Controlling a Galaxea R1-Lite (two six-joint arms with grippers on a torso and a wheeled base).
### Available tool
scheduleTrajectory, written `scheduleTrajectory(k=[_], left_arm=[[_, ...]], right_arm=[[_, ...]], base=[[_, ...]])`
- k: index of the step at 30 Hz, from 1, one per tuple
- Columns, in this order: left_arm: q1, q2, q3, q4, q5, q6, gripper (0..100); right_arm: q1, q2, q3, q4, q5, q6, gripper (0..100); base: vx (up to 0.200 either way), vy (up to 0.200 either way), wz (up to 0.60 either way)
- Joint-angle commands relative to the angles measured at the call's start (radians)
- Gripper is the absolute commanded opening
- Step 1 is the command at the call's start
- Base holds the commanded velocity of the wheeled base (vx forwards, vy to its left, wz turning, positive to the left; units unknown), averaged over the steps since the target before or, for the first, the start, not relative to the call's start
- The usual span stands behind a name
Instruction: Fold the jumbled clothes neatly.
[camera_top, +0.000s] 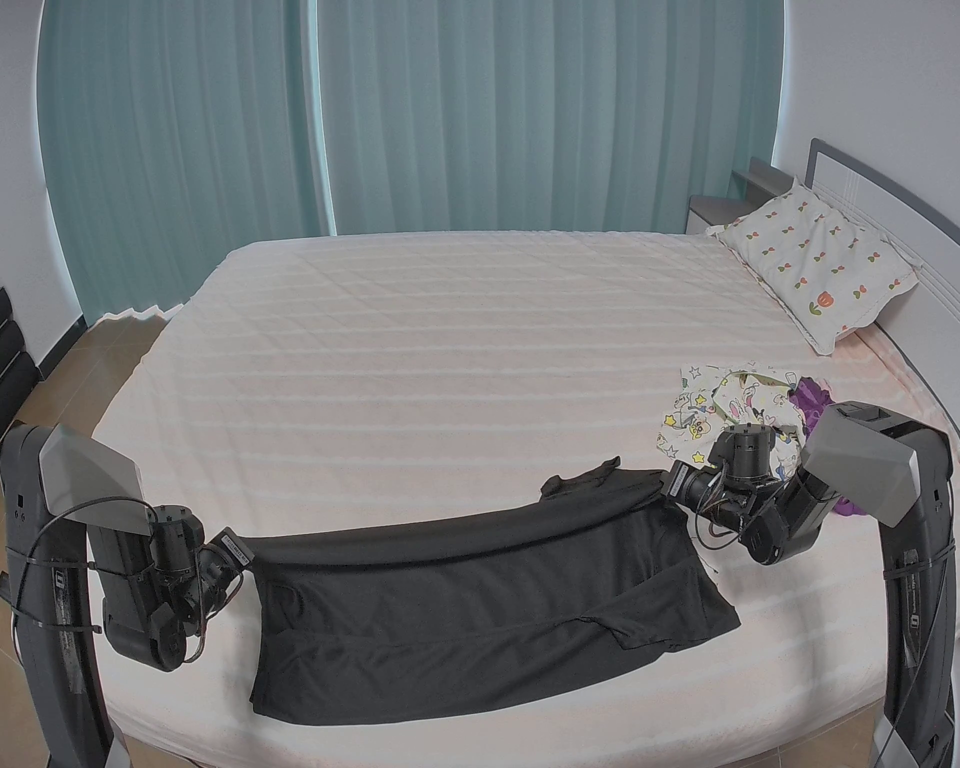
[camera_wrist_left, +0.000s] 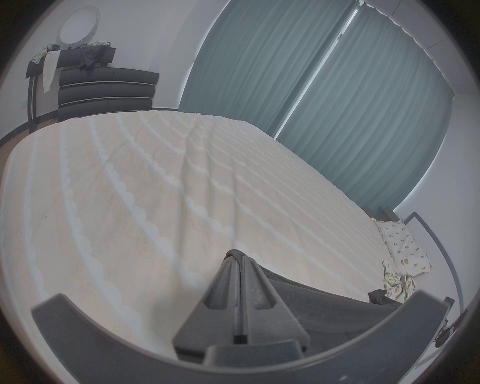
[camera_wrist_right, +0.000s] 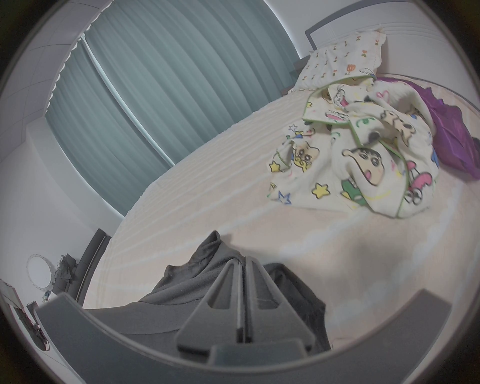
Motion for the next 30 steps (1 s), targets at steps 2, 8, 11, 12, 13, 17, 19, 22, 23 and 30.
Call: scheduleTrajectory(k=[2,8,11,12,13,17,19,22,23,30], left_arm=[[-0.018,-0.027,0.046,-0.018,-0.002,0.01,0],[-0.019,-0.065,0.169,-0.018,-0.022,0.016,0],[-0.024,-0.051,0.215,-0.018,-0.025,0.016,0],[-0.025,-0.046,0.219,-0.018,-0.025,0.015,0],[-0.028,-0.028,0.233,-0.018,-0.025,0.015,0],[-0.031,0.015,0.253,-0.018,-0.025,0.013,0],[-0.042,0.036,0.261,-0.018,-0.023,0.011,0],[-0.056,0.056,0.276,-0.018,-0.022,0.011,0],[-0.068,0.064,0.284,-0.018,-0.022,0.008,0],[-0.108,0.072,0.31,-0.018,-0.02,-0.045,0]], right_arm=[[-0.009,-0.033,0.122,-0.059,0.012,0.003,0],[-0.029,-0.033,0.247,-0.152,0.037,0.002,0],[-0.029,-0.035,0.296,-0.171,0.049,0.0,0],[-0.029,-0.035,0.303,-0.176,0.051,0.002,0],[-0.027,-0.035,0.323,-0.185,0.051,0.0,0],[-0.027,-0.035,0.374,-0.201,0.051,-0.008,0],[-0.029,-0.036,0.392,-0.201,0.052,-0.008,0],[-0.03,-0.035,0.409,-0.204,0.052,-0.008,0],[-0.03,-0.033,0.418,-0.213,0.051,-0.008,0],[-0.029,-0.035,0.49,-0.27,0.055,-0.011,0]], base=[[0.0,0.0,0.0],[0.0,0.0,0.0],[0.0,0.0,0.0],[0.0,0.0,0.0],[0.0,0.0,0.0],[0.0,0.0,0.0],[0.0,0.0,0.0],[0.0,0.0,0.0],[0.0,0.0,0.0],[0.0,0.0,0.0]])
